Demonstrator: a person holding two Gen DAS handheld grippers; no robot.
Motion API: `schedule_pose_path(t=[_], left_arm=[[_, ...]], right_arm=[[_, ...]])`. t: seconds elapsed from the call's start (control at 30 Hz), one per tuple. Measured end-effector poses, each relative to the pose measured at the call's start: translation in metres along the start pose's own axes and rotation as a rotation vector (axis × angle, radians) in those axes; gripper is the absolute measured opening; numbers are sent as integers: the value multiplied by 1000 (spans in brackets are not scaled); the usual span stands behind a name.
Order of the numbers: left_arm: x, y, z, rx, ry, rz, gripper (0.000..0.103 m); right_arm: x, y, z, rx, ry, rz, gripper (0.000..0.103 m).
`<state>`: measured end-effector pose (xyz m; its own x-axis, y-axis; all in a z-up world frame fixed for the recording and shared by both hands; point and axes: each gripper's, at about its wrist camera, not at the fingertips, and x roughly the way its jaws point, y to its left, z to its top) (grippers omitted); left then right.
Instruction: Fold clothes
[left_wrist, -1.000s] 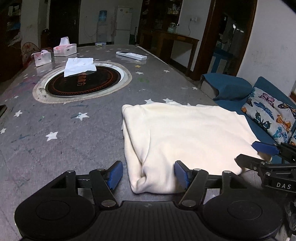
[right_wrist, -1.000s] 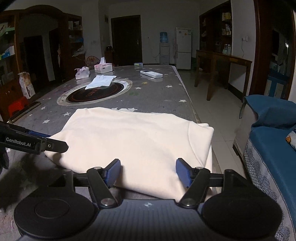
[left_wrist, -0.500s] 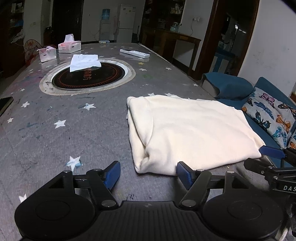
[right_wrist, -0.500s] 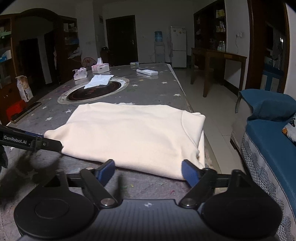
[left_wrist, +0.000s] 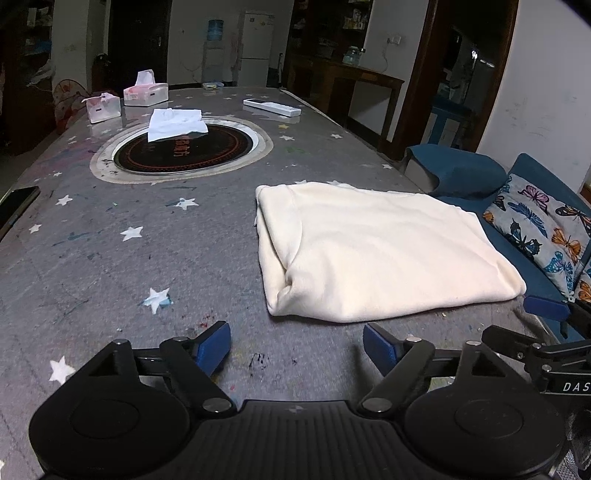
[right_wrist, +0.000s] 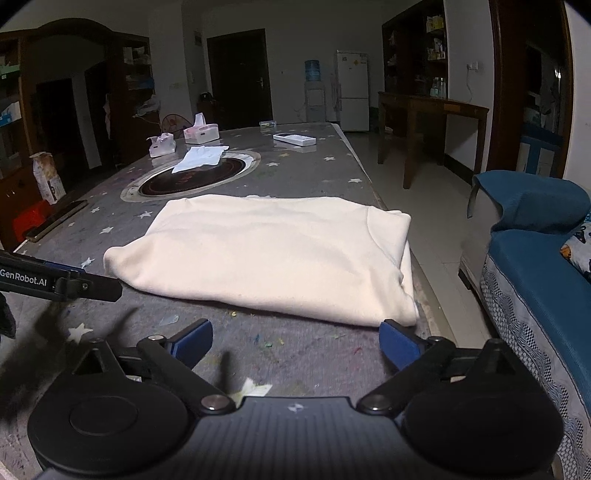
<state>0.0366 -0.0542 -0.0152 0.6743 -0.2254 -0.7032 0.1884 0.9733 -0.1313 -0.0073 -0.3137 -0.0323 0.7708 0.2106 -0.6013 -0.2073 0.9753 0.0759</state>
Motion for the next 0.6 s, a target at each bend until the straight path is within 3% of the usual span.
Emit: schedule_pose_path(t=[0.6], left_arm=[[-18, -4, -11, 0, -15, 14, 98]], right_arm=[[-7, 16, -17, -1, 22, 9, 103]])
